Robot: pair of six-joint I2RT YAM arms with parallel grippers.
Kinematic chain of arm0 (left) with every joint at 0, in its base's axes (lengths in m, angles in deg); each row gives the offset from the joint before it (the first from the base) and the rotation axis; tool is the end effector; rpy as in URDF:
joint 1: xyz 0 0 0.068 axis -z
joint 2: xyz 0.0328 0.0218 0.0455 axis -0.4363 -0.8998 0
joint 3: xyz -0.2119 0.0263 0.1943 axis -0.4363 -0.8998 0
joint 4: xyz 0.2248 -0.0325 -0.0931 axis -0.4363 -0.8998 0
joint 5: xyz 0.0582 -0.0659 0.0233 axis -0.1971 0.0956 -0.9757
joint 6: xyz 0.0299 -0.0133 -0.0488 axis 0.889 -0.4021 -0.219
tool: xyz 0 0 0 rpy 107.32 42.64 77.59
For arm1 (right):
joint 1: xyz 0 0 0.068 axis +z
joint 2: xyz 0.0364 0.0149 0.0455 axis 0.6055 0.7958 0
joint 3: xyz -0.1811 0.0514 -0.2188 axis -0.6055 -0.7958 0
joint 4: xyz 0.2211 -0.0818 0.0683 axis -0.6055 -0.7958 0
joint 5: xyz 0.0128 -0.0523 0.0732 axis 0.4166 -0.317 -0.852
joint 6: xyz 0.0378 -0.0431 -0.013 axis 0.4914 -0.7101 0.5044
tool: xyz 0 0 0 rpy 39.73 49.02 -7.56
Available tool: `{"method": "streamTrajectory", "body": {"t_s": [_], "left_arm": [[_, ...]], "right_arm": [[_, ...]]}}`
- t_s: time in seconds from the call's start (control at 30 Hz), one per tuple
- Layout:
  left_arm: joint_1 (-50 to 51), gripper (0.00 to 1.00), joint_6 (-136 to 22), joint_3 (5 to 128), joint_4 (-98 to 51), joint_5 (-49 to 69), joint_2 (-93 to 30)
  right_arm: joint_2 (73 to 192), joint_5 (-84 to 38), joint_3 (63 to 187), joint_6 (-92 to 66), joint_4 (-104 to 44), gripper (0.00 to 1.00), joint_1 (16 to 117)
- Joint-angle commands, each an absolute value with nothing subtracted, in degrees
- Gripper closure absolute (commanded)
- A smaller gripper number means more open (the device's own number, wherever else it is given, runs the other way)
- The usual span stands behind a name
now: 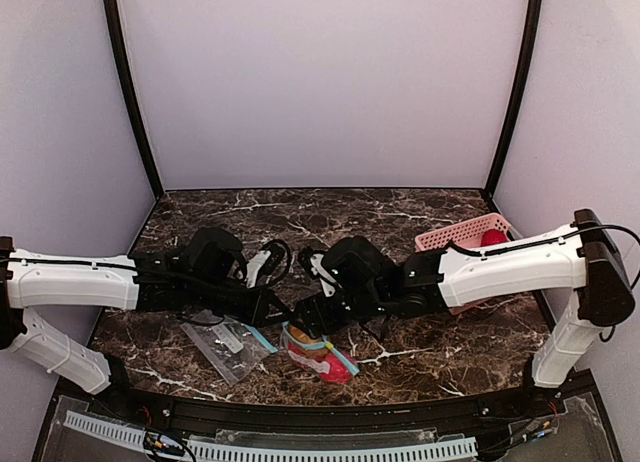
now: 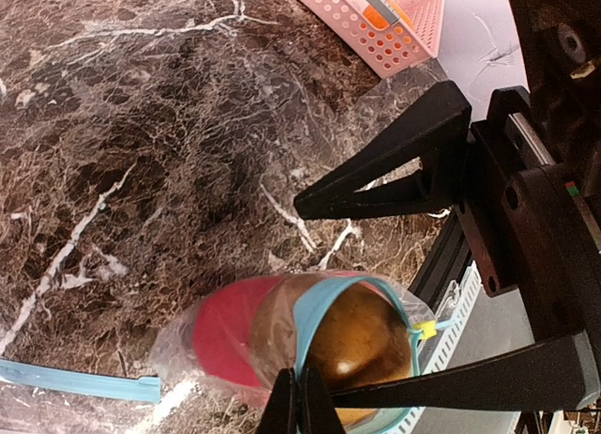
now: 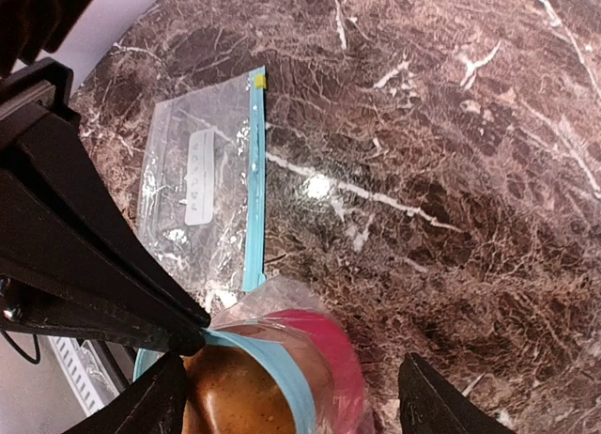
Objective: Place the food in the zip-top bag and seal the zipper
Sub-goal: Pass from the right arm to the left, then adjust the fake vegetable in the zipper food storage bag.
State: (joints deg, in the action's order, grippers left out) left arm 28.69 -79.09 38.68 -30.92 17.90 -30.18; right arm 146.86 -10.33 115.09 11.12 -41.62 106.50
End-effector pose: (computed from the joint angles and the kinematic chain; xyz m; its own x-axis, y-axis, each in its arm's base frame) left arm 0.1438 -0.2227 0.2570 -0.7821 0.1884 -0.5940 0.5810 0.5649 -0.5859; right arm 0.1317 0.3366 0.2542 -0.6680 -0.3222 -0.6707 -0.6580 0.6768 0.3302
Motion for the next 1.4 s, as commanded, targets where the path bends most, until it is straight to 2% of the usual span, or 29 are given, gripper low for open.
{"method": "streamTrajectory", "body": {"t_s": [0.0,0.47,0.67,1.37], "left_arm": [[28.9,0.99,-79.6,37.8,-29.8,18.4,-29.4],[28.8,0.99,-77.6,40.7,-32.9,16.4,-29.2],[28.8,0.99,-76.9,41.6,-33.8,16.0,-29.5],[28.0,0.99,-76.6,41.7,-34.3,15.9,-28.9]], "right_arm": [[149.7,-8.7,117.3,14.3,-46.1,0.26,107.6],[150.5,-4.6,116.6,16.6,-55.7,0.3,108.1],[150.5,-4.2,117.1,17.2,-59.4,0.35,108.3],[150.4,-5.8,116.4,17.9,-62.4,0.49,108.3]]}}
